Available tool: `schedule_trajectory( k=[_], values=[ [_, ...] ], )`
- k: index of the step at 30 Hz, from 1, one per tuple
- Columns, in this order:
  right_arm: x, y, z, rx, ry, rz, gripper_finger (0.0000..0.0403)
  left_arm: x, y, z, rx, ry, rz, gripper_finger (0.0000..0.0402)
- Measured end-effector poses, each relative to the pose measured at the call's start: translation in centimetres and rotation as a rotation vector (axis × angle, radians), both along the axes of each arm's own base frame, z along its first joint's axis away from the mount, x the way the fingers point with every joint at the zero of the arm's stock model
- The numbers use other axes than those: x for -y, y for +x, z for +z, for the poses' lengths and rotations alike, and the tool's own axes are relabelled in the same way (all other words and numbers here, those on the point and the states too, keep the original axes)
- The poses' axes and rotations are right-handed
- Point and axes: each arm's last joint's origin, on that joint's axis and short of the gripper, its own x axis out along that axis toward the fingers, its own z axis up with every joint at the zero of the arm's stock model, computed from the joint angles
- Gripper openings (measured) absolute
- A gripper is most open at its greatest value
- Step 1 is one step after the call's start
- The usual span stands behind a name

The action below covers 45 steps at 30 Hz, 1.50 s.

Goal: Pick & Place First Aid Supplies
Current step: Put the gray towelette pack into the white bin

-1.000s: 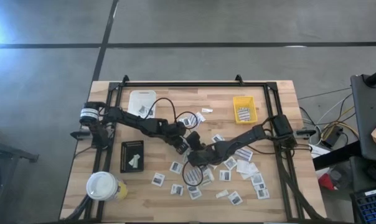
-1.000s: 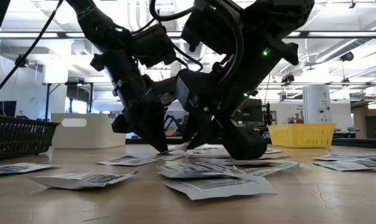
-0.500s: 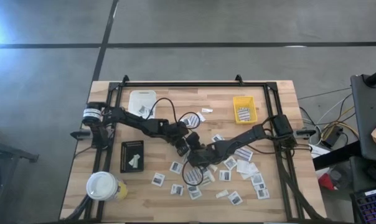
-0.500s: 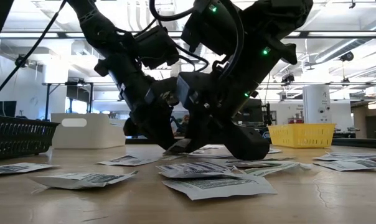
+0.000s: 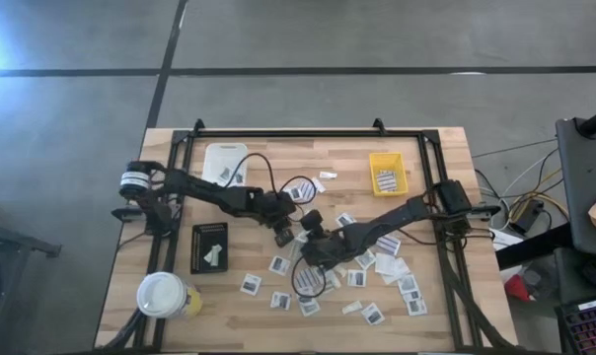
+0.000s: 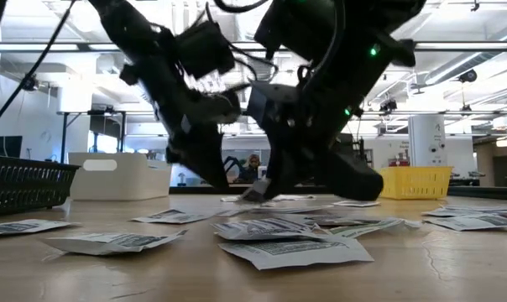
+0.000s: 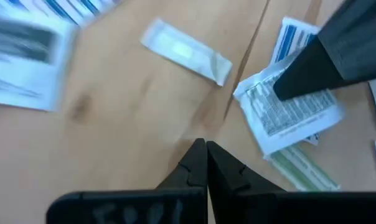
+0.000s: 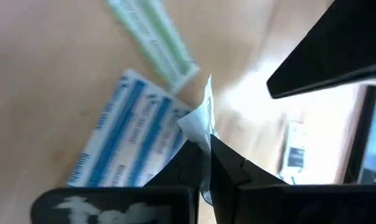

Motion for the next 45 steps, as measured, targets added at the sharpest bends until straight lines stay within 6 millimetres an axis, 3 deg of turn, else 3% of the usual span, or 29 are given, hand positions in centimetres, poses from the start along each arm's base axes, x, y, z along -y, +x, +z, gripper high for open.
schedule_trajectory(
  k=[4, 11, 16, 22, 32, 39, 45],
  values=[
    [-0.1, -0.5, 1.3, 0.016, 0.025, -0.037, 0.0013, 1.3, -0.3, 1.2, 0.028, 0.087, -0.097, 0.0000],
    [0.4, -2.3, 4.4, 0.031, 0.068, -0.106, 0.0013, 5.6, -0.4, 2.0, 0.086, 0.264, -0.299, 0.0000],
    [0.6, -4.0, 6.4, 0.050, 0.150, -0.113, 0.0013, 7.3, -0.7, 2.2, 0.096, 0.430, -0.278, 0.0000],
    [1.1, -6.7, 7.7, 0.087, 0.323, -0.168, 0.0013, 8.0, -0.4, 2.7, 0.161, 0.447, -0.259, 0.0000],
    [1.9, -10.2, 5.7, 0.209, 0.492, -0.336, 0.0013, 8.1, 0.2, 3.4, 0.241, 0.465, -0.271, 0.0007],
    [1.8, -10.1, 5.0, 0.339, 0.612, -0.288, 0.0013, 8.2, 0.2, 3.3, 0.248, 0.453, -0.329, 0.0057],
    [1.4, -9.5, 5.6, 0.440, 0.705, -0.221, 0.0013, 8.4, 0.4, 3.6, 0.283, 0.438, -0.335, 0.0104]
  ],
)
